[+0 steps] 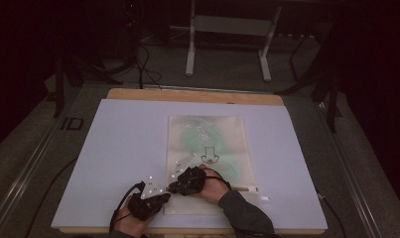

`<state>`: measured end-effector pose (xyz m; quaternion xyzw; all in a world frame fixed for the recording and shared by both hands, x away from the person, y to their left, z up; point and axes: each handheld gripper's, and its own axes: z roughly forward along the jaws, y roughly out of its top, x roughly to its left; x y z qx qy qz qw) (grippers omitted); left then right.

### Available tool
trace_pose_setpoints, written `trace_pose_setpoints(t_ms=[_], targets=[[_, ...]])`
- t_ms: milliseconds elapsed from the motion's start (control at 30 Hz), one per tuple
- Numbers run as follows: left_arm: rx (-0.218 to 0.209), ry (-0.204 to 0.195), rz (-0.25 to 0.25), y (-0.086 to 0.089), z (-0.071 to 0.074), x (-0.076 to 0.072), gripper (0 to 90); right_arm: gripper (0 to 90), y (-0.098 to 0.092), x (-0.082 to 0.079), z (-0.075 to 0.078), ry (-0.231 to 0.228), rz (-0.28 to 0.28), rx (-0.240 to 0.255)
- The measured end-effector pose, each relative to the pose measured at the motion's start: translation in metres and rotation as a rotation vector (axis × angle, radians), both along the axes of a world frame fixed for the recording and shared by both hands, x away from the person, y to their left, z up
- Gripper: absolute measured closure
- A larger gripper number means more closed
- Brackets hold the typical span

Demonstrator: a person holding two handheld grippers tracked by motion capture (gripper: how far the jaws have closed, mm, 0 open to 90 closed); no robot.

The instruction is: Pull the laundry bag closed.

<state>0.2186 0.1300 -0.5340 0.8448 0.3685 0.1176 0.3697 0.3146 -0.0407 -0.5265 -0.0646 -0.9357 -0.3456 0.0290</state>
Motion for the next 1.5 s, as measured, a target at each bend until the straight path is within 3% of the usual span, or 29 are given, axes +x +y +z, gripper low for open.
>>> trace_pose_setpoints(t_ms=[100, 300, 500, 800, 1000, 1267, 1500], targets=[[0.001, -0.002, -0.007, 0.000, 0.000, 0.000, 88.9, 81.8, 0.000, 0.000, 0.000, 0.000, 0.000, 0.001], [0.010, 0.000, 0.037, -0.002, -0.002, 0.001, 89.7, 82.1, 0.001, -0.001, 0.001, -0.014, 0.012, -0.012], [0.029, 0.015, 0.060, -0.005, 0.000, 0.001, 90.0, 82.3, 0.001, -0.005, 0.004, -0.069, 0.046, -0.052], [0.024, 0.019, 0.077, -0.006, 0.000, 0.000, 90.0, 82.4, -0.009, -0.007, 0.008, -0.088, 0.061, -0.097], [0.006, 0.017, 0.060, -0.004, -0.001, 0.001, 89.9, 82.2, -0.017, -0.006, 0.007, -0.077, 0.065, -0.089], [-0.070, 0.046, 0.058, -0.001, 0.000, 0.007, 86.7, 82.1, -0.018, -0.006, 0.005, -0.080, 0.062, -0.073], [-0.077, -0.005, 0.083, 0.000, 0.005, 0.011, 84.4, 82.1, -0.018, -0.006, 0.005, -0.079, 0.062, -0.072]])
